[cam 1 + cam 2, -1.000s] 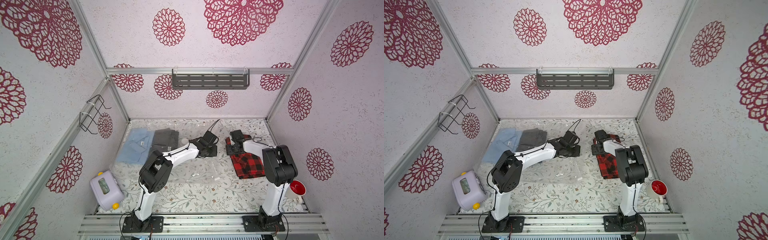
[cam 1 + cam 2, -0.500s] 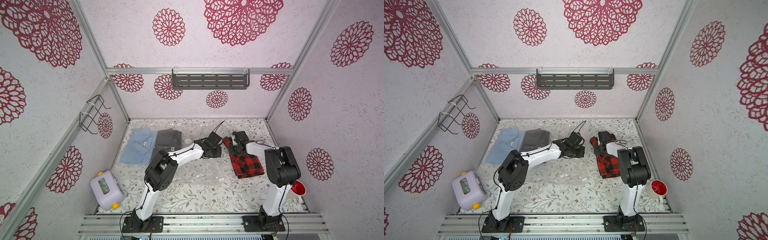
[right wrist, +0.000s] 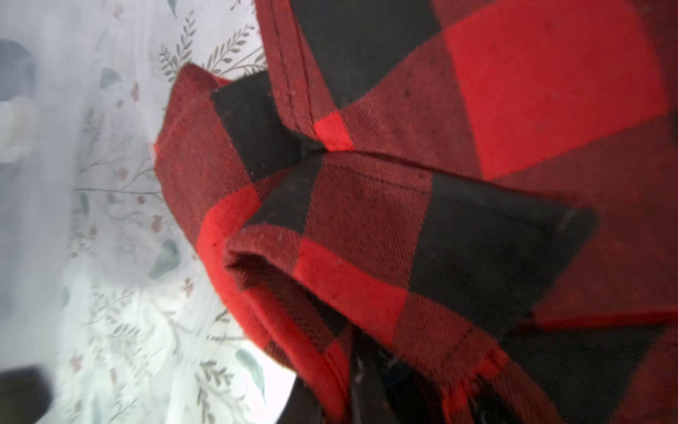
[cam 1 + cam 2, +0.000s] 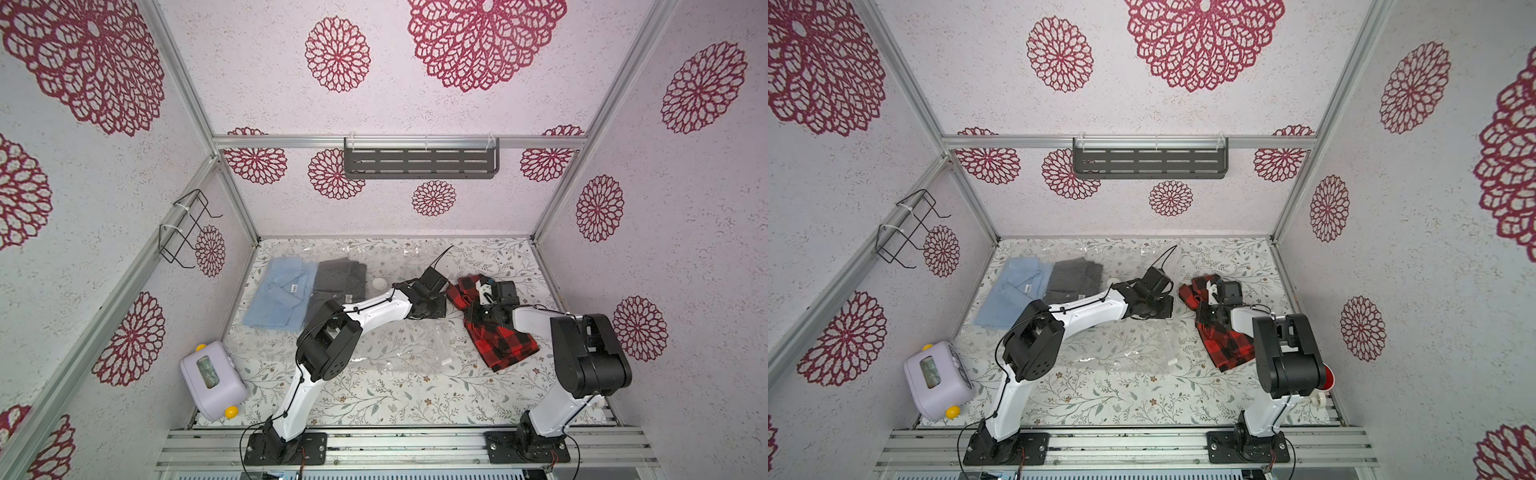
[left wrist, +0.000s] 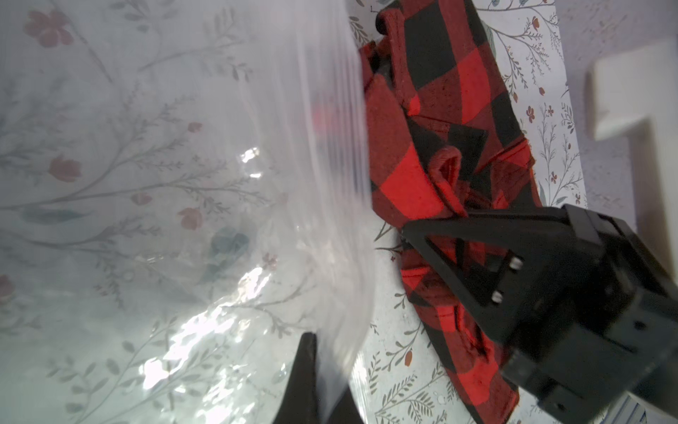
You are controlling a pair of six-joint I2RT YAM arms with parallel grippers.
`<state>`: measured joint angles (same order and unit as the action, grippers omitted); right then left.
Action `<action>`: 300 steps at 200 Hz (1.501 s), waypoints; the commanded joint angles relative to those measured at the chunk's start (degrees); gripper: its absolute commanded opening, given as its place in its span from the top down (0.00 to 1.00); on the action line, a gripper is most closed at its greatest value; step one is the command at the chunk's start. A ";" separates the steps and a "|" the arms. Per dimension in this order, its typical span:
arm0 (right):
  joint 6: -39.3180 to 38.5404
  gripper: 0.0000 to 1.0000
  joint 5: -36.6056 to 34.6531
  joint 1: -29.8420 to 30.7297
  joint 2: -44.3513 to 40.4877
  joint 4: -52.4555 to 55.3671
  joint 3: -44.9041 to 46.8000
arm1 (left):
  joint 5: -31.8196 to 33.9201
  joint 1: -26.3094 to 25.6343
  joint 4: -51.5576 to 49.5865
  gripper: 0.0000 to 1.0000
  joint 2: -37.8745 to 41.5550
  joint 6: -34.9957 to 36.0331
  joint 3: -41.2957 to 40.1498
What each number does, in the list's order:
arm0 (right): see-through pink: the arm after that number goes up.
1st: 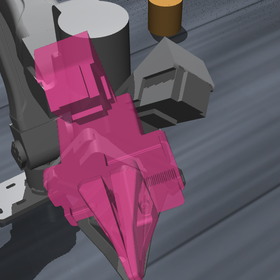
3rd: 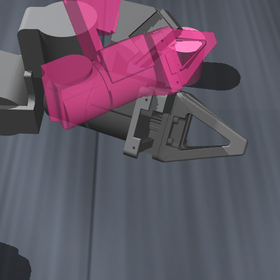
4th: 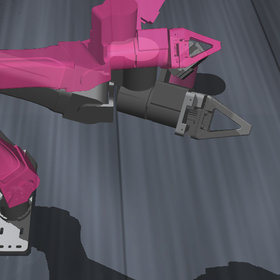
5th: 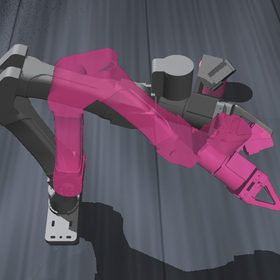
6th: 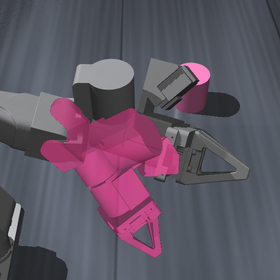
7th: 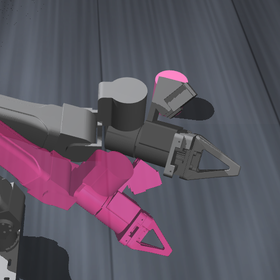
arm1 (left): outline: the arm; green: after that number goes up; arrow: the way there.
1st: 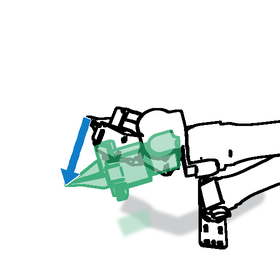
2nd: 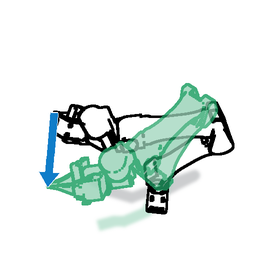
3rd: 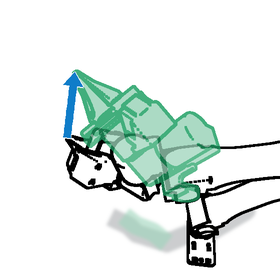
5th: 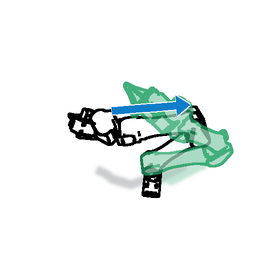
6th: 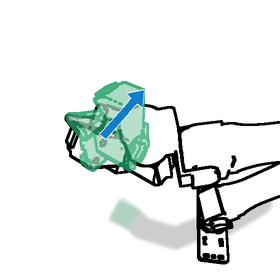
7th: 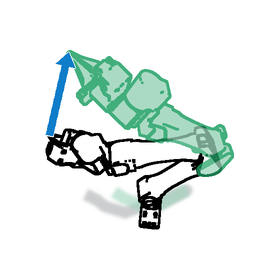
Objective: Place the folded shirt into the vacuum bag
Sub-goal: Pick up the shirt from the center of the board, then place the shirt in the vacuum bag.
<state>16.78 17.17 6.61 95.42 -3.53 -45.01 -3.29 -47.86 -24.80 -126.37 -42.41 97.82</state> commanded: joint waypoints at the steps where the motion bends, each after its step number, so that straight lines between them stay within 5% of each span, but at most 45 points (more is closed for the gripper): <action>1: 4.31 1.00 2.83 -1.57 -4.49 -3.70 1.54 | -1.06 -0.32 1.35 1.00 -0.68 -0.57 1.58; 43: 8.39 1.00 5.59 -5.46 -10.54 -8.85 6.07 | -0.71 -0.37 1.61 1.00 -0.03 -0.57 0.86; 132: 17.04 1.00 15.62 -4.22 -17.72 -25.97 12.43 | -1.94 -0.75 2.46 1.00 -1.07 -0.74 1.30; 229: 18.45 1.00 13.99 5.27 -8.23 -30.22 9.75 | -1.57 -0.95 2.39 1.00 -0.29 -0.74 1.06; 300: 17.53 1.00 12.98 6.39 1.91 -26.06 7.25 | 1.42 -1.10 3.07 1.00 6.65 0.54 -2.03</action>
<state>34.57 30.24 12.60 95.61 -30.61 -36.21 -2.92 -47.99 -23.81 -125.19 -43.07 96.62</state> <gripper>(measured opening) 0.102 0.044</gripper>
